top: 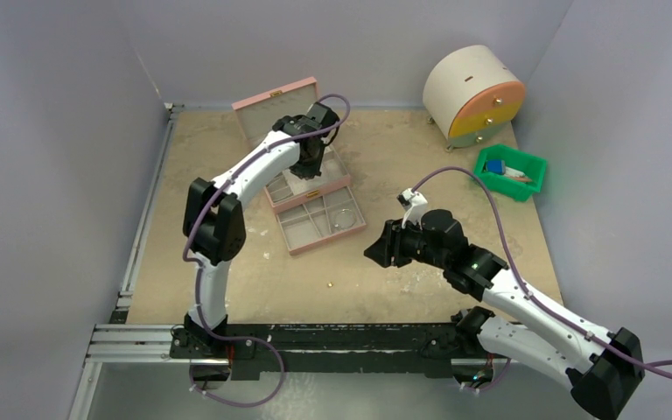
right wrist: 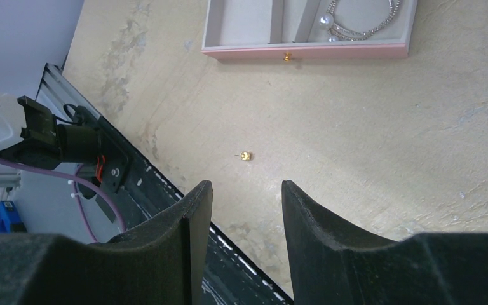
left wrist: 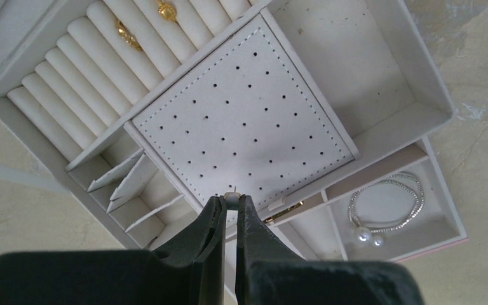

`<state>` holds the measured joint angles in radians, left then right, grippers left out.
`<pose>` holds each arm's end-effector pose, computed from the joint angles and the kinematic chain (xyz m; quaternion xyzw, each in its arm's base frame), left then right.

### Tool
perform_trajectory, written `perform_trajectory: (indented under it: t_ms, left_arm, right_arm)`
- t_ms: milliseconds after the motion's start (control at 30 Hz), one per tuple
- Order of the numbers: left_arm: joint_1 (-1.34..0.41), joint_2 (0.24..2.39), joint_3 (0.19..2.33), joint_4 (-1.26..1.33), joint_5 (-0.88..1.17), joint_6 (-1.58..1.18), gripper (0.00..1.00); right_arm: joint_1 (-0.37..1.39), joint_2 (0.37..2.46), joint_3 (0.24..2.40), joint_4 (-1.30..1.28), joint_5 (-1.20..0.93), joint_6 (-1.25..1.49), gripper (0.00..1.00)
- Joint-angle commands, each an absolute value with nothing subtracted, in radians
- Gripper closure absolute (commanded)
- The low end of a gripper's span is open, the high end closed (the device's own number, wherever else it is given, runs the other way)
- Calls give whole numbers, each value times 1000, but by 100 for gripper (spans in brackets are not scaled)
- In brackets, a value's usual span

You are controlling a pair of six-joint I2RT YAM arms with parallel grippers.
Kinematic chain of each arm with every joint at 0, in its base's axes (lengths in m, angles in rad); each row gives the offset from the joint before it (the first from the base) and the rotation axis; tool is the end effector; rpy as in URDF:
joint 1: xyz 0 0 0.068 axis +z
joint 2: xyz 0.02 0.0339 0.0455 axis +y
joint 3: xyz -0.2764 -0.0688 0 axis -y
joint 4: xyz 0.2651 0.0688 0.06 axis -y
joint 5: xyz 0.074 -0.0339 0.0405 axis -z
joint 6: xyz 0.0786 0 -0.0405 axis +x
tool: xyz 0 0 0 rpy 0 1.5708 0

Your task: Organize the mixed jewelry

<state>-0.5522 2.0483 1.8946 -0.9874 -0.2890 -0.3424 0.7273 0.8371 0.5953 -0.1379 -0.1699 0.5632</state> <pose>0.4207 -0.2329 0.2419 0.0707 0.9647 0.0356 0.2511 0.1759 0.1744 0.2574 -0.1150 0.8182 0.3923 0.4043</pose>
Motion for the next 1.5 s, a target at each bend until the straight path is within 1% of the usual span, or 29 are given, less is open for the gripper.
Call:
perform_trajectory:
  t_ms: [0,267,667,833,1467]
  left_arm:
    - [-548,2085,1976,-1006,-304,-310,100]
    - [-518,2114,2000,-986,-272,-310,100]
    - [-511,2128,1977,-970,-261,-310,100]
    - [-510,2126,1960,-956,-221,-307,100]
    - [-508,2147,1947,-953,-244,-309,100]
  right_arm:
    - [727,834,641,-131,-164,543,53]
    - [727,848,643,-124,-169,543,53]
    - [728,867,641,-113,-177,543,53]
    - [727,868,641,-112,-179,543,53]
    - [727,864,635,-112,-178,546,53]
